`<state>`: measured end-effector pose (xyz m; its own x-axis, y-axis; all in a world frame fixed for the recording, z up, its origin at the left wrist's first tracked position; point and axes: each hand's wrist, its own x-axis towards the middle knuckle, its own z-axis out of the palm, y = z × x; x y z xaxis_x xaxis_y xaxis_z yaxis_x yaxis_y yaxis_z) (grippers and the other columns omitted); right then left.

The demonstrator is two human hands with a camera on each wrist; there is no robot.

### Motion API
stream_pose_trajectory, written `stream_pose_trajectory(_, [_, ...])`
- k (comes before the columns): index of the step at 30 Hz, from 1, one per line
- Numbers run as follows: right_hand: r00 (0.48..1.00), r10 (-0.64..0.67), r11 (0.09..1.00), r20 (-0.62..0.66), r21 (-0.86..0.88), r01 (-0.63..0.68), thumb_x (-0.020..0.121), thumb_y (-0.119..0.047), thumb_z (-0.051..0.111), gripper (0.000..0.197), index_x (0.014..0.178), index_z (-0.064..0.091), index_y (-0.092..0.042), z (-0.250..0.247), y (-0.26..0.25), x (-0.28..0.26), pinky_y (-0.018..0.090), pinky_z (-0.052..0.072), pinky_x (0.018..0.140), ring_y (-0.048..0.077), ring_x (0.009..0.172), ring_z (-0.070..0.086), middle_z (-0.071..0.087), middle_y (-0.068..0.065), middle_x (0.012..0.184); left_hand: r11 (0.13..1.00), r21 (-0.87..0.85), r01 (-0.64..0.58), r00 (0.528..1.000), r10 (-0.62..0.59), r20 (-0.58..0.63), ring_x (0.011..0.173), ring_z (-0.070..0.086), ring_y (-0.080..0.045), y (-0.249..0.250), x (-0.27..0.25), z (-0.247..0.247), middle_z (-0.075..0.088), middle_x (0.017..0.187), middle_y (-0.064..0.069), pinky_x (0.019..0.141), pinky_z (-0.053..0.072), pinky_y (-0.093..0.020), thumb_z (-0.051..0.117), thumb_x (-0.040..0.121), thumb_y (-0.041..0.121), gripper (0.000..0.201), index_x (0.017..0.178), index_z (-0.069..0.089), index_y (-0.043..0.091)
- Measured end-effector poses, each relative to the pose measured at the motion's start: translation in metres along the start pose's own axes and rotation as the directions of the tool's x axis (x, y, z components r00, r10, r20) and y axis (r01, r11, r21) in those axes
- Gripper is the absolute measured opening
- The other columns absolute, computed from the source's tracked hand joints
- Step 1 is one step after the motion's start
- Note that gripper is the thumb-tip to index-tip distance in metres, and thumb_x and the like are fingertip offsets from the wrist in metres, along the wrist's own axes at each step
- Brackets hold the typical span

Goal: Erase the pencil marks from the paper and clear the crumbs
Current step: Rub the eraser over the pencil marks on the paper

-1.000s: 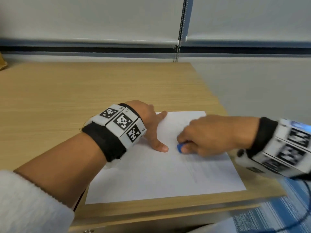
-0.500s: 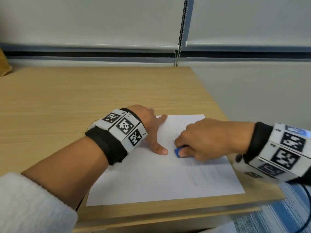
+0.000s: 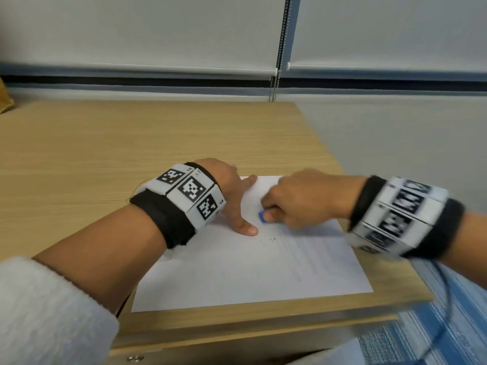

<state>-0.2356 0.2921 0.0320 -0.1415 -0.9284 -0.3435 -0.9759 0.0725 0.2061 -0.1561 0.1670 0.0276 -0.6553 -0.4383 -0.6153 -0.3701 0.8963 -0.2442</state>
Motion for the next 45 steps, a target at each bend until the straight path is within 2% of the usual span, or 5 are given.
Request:
stream_pose_trajectory(11, [0.985,-0.129,0.991,0.119,-0.031,0.134,0.099,-0.04,0.037,0.02,0.104,0.051,-0.027,0.022,-0.023,-0.069,0.033,0.03,0.06,0.011,0.053,0.032,0.032,-0.008,0.065,1.0,-0.003,-0.015,1.0,0.015,0.008,0.145,0.02,-0.03,-0.001,0.001,-0.001,-0.016,0.162,-0.001,0.112,0.029,-0.051,0.058,0.064,0.083,0.124,0.147,-0.024,0.04])
stream_pose_trajectory(25, [0.99,-0.099,0.995,0.101,0.036,0.096,0.099,-0.042,0.037,0.027,0.1,0.055,-0.021,0.022,-0.018,-0.067,0.032,0.036,0.061,0.021,0.063,0.044,0.039,-0.007,0.065,1.0,0.005,-0.008,1.0,0.008,-0.014,0.138,0.034,-0.028,-0.002,-0.001,0.0,0.006,0.162,-0.001,0.107,0.036,-0.046,0.058,0.062,0.085,0.126,0.149,-0.02,0.039])
stream_pose_trajectory(36, [0.983,0.177,0.978,-0.05,0.121,-0.17,0.099,-0.042,0.037,0.03,0.085,0.049,-0.018,0.002,0.032,0.036,0.033,0.036,0.068,0.025,0.081,0.049,0.049,0.0,0.081,1.0,-0.008,0.005,0.999,-0.005,-0.042,0.143,0.027,-0.027,0.0,-0.006,0.001,-0.01,0.163,0.0,0.109,0.034,-0.045,0.056,0.065,0.084,0.12,0.149,-0.019,0.04])
stream_pose_trajectory(41, [1.0,0.029,0.994,-0.007,0.109,-0.028,0.098,-0.041,0.039,0.032,0.071,0.044,-0.025,0.006,0.024,0.03,0.031,0.035,0.059,0.02,0.067,0.049,0.047,-0.006,0.069,1.0,-0.006,-0.016,0.998,0.015,-0.061,0.134,0.04,-0.026,0.0,-0.005,0.002,-0.002,0.163,-0.003,0.1,0.04,-0.038,0.056,0.068,0.082,0.12,0.151,-0.017,0.036])
stream_pose_trajectory(45, [0.995,0.091,0.993,-0.048,0.083,-0.087,0.098,-0.044,0.038,0.03,0.085,0.05,-0.021,-0.002,0.029,0.046,0.033,0.038,0.065,0.023,0.076,0.051,0.046,-0.006,0.07,0.999,-0.019,-0.025,0.997,0.024,-0.07,0.131,0.043,-0.027,-0.001,-0.002,0.003,0.01,0.161,-0.005,0.099,0.041,-0.038,0.058,0.067,0.081,0.12,0.151,-0.016,0.037])
